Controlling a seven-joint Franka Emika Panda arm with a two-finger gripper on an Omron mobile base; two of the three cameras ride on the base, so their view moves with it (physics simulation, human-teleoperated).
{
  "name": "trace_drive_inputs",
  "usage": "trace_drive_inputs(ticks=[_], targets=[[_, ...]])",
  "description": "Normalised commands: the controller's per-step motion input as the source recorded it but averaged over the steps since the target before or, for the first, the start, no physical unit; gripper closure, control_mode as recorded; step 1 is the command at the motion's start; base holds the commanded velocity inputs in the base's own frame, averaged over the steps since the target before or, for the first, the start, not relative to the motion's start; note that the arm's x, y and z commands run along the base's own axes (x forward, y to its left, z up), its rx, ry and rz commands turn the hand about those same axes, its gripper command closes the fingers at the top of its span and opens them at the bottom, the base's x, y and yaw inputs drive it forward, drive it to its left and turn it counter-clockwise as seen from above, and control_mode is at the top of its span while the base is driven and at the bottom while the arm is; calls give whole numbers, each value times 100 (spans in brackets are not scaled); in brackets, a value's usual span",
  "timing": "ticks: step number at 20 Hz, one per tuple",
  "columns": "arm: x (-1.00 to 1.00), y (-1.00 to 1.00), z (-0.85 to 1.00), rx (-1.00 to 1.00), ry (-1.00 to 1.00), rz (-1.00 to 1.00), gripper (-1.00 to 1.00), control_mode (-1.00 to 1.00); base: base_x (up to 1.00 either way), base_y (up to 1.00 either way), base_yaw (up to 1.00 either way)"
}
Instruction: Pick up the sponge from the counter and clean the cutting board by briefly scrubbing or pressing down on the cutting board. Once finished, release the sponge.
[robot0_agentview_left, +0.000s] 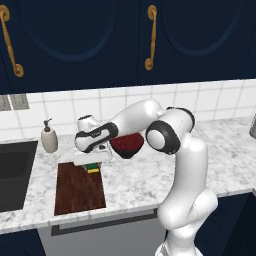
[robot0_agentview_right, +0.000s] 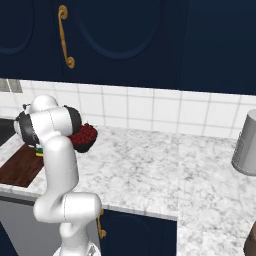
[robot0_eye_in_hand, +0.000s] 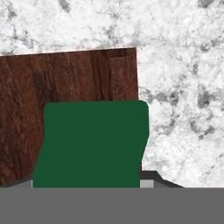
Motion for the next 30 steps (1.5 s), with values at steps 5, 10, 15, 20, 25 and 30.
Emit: trace_drive_inputs(ticks=[5, 10, 15, 20, 25, 30], targets=[[-64, -22, -20, 0, 6, 0, 100, -100, 0, 0, 0], [-60, 19, -37, 0, 0, 0, 100, -100, 0, 0, 0], [-63, 7, -41, 2, 3, 0, 100, -100, 0, 0, 0], [-64, 17, -32, 7, 20, 0, 100, -100, 0, 0, 0], [-72, 20, -48, 4, 25, 0, 100, -100, 0, 0, 0], [-95, 23, -45, 0, 20, 0, 100, -100, 0, 0, 0]])
